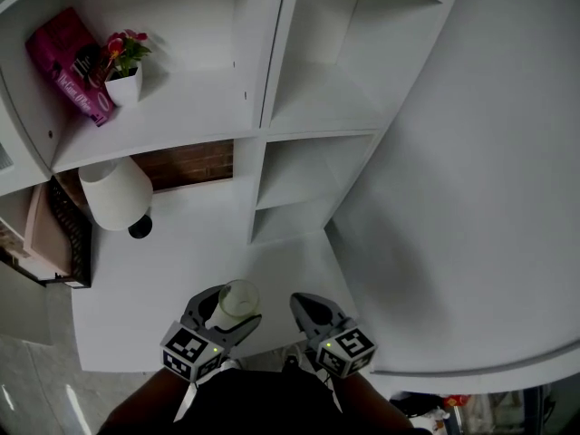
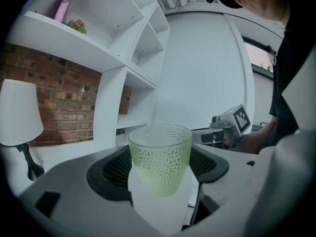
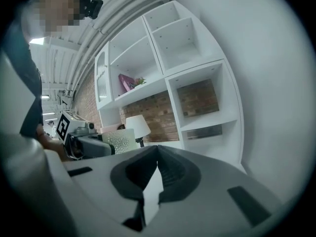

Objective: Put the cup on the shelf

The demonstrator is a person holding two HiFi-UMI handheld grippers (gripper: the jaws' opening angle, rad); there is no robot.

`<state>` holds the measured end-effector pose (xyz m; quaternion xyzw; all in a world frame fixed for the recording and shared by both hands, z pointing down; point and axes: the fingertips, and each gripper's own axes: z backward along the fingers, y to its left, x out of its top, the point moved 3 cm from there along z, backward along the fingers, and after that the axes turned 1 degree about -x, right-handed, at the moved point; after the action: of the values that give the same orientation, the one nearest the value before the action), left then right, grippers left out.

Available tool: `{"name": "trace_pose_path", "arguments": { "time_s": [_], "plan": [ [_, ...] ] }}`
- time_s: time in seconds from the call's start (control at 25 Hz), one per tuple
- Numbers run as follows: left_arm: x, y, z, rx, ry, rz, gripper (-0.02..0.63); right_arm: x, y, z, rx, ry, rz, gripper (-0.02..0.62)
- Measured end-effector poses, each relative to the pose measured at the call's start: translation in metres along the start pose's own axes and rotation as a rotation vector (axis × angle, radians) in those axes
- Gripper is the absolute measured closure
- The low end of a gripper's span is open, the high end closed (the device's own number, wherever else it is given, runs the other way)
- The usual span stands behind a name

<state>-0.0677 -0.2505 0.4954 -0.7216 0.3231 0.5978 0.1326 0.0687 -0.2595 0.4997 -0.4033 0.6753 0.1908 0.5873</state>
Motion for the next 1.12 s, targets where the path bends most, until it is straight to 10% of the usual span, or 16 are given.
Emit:
{"name": "trace_pose_path", "arguments": {
  "time_s": [1.12],
  "plan": [
    [0.074,0.048,-0.185,0.224,-0.033,-0.145,0.250,0.031,-0.098,0.018,0.101,-0.043,0.017,0.589]
  ]
}}
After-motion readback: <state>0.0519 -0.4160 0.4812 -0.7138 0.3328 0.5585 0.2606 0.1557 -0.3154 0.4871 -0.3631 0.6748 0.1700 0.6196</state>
